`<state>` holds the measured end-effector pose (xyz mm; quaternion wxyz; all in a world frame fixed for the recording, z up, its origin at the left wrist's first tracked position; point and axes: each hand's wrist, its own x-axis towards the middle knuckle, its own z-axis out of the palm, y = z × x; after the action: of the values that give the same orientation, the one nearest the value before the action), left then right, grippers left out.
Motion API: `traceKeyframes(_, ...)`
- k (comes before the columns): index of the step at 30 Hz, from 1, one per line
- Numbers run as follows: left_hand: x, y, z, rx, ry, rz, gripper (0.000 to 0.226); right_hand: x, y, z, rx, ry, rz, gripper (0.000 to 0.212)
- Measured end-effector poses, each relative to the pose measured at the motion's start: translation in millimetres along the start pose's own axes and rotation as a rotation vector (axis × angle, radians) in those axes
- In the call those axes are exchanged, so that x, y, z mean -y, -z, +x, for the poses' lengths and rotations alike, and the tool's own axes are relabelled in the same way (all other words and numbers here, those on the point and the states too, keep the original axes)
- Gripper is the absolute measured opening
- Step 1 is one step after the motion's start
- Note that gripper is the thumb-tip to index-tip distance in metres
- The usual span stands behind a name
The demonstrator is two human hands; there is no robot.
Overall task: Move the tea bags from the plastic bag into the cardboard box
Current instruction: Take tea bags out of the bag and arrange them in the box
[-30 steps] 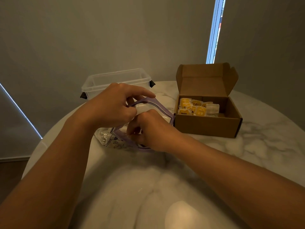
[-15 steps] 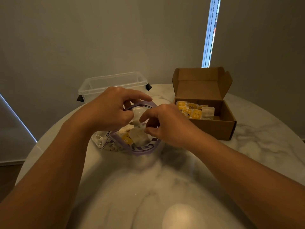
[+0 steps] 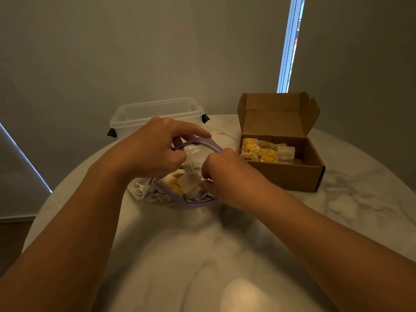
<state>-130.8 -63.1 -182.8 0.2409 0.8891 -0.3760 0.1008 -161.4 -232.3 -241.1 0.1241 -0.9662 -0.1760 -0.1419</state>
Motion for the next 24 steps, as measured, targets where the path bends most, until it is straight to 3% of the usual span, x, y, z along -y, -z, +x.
traceKeyframes(6, 2, 0, 1, -0.001, -0.001, 0.019, 0.058, 7, -9, 3, 0.014, -0.007, 0.047, 0.019)
traceKeyframes(20, 1, 1, 0, -0.009, -0.001, 0.010, 0.059, -4, 28, -12, -0.110, -0.125, 0.550, 0.006)
traceKeyframes(24, 0, 1, 0, -0.011, 0.004, 0.015, 0.059, -6, 33, -14, -0.085, -0.148, 0.539, 0.012)
